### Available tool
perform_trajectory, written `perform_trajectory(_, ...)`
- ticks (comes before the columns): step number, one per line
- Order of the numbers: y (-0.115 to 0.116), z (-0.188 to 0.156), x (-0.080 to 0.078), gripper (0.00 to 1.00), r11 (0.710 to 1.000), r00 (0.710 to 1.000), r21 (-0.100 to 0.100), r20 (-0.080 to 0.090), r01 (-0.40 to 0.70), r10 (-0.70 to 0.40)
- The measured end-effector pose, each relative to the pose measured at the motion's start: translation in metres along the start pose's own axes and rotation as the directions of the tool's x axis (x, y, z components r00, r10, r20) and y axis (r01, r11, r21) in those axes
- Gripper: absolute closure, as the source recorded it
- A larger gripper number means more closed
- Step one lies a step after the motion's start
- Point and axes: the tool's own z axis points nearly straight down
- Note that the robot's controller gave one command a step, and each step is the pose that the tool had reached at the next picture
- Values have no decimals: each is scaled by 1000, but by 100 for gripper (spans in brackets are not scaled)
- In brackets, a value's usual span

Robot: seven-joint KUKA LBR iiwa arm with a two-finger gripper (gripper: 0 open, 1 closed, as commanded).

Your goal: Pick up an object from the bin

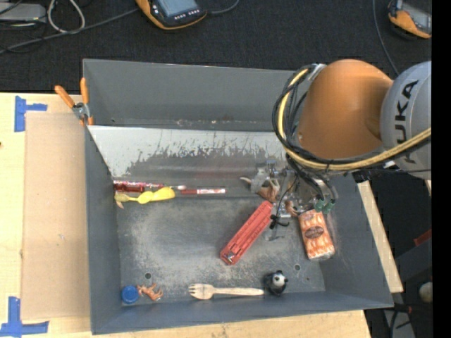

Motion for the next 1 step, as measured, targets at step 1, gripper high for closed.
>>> perform_trajectory(1, 0, -5, -1, 0, 1000, 1000, 0, 8, -1, 1)
